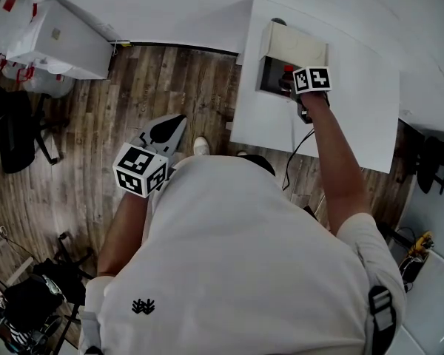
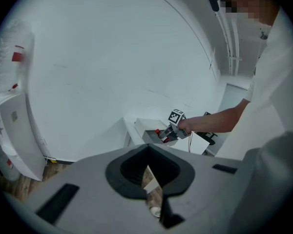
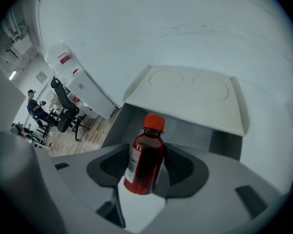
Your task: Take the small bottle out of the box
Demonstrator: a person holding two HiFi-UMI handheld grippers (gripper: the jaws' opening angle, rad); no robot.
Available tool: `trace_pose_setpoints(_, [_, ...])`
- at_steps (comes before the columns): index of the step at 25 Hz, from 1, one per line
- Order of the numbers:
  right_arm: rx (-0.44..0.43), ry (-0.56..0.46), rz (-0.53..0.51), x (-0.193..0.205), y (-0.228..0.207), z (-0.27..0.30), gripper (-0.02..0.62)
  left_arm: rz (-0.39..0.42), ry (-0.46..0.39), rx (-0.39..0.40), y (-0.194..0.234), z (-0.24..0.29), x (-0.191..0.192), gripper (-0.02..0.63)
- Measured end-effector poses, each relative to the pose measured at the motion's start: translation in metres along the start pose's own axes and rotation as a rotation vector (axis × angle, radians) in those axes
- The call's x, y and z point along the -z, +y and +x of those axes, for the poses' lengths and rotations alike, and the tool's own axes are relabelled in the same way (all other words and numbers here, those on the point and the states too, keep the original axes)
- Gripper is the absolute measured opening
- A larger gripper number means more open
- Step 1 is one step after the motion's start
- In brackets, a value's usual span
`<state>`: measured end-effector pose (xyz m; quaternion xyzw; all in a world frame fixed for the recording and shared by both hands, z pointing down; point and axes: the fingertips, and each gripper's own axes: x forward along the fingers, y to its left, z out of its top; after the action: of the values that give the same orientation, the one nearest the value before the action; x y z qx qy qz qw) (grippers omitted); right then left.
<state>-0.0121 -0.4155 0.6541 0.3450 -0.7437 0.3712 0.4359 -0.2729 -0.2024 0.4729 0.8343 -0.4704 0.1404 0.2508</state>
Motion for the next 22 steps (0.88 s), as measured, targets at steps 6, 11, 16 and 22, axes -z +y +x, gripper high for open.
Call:
trace_pose_setpoints(6, [0.009,-0.089,0.031,-0.002,0.005,-0.028,0.229,0.011,-0.026,0.037,0.0,-0.004,-0.006,0.006])
trace_pose_setpoints(11, [0.007,-0.195,0.064,-0.001,0.01,-0.057,0.227,0.013,-0.032,0.066,-0.001,-0.004,-0.006,0.006])
trace_pose_setpoints(16, [-0.002,-0.284,0.103,0.011,0.021,-0.084,0.225,0.016,-0.026,0.103,-0.006,-0.003,0.0,0.006])
trace_pose_setpoints(22, [-0.018,-0.363,0.133,0.031,0.037,-0.115,0.225,0.028,-0.012,0.14,-0.013,0.001,0.005,0.006])
